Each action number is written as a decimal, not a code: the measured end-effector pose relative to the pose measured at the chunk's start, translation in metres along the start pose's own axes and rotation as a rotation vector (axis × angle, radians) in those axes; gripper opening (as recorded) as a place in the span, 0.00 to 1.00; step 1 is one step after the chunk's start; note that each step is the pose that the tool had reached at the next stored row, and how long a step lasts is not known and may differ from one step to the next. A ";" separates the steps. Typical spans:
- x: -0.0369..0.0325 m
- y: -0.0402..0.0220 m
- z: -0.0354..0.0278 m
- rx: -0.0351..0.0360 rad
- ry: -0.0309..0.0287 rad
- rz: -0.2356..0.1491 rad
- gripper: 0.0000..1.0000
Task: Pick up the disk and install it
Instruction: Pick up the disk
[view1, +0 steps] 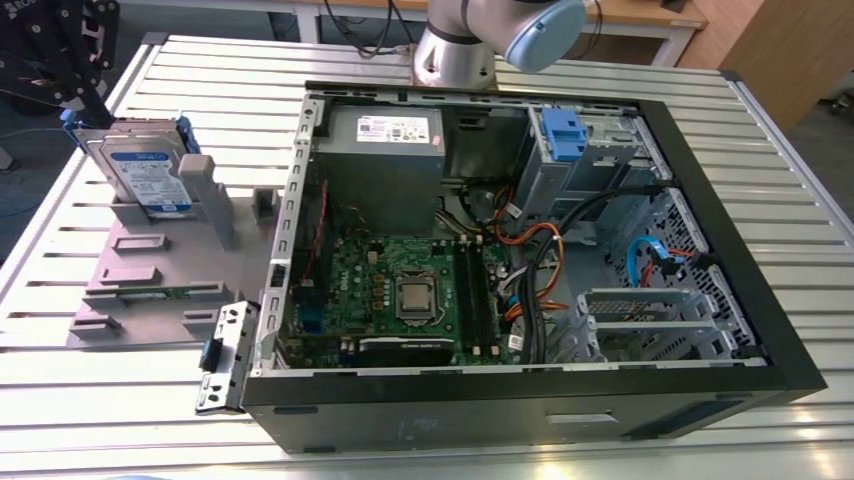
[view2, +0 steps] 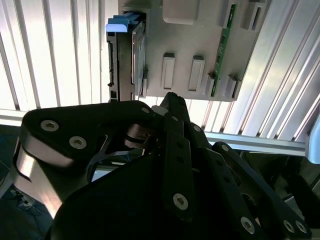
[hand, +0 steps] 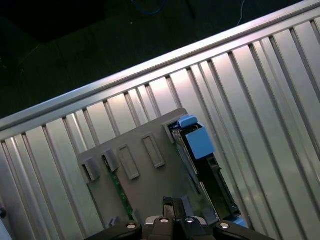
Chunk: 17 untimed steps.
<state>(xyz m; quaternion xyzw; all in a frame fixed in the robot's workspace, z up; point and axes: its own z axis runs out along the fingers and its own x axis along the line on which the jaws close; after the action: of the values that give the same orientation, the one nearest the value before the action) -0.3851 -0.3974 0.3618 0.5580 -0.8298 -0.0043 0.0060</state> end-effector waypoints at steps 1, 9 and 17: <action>0.0000 0.0000 0.0000 0.0000 0.0001 -0.001 0.11; 0.0000 0.0000 0.0000 0.0001 0.0001 -0.009 0.11; 0.0000 0.0000 0.0000 0.0001 0.0002 -0.017 0.11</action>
<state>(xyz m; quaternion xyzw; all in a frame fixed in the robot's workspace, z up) -0.3851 -0.3974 0.3618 0.5650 -0.8250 -0.0043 0.0060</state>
